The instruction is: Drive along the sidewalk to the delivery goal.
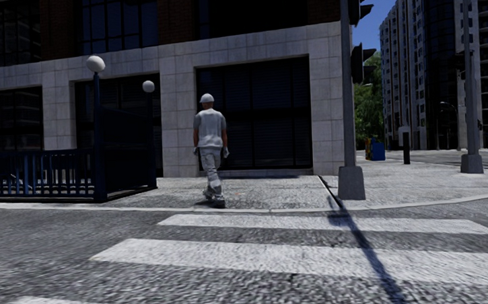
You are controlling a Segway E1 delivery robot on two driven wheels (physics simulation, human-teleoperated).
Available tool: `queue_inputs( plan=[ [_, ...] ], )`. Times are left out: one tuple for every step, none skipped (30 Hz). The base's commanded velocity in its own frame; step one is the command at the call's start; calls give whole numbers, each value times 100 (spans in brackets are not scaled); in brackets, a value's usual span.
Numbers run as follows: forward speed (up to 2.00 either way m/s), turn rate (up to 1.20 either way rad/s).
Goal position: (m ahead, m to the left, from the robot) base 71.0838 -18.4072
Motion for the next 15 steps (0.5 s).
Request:
queue_inputs(
  plan=[
    [200, 0],
    [200, 0],
    [200, 0],
    [200, 0],
    [200, 0],
    [200, 0],
    [200, 0],
    [200, 0],
    [200, 0],
    [200, 0],
    [200, 0],
    [200, 0],
    [200, 0],
    [200, 0],
    [200, 0]
  ],
)
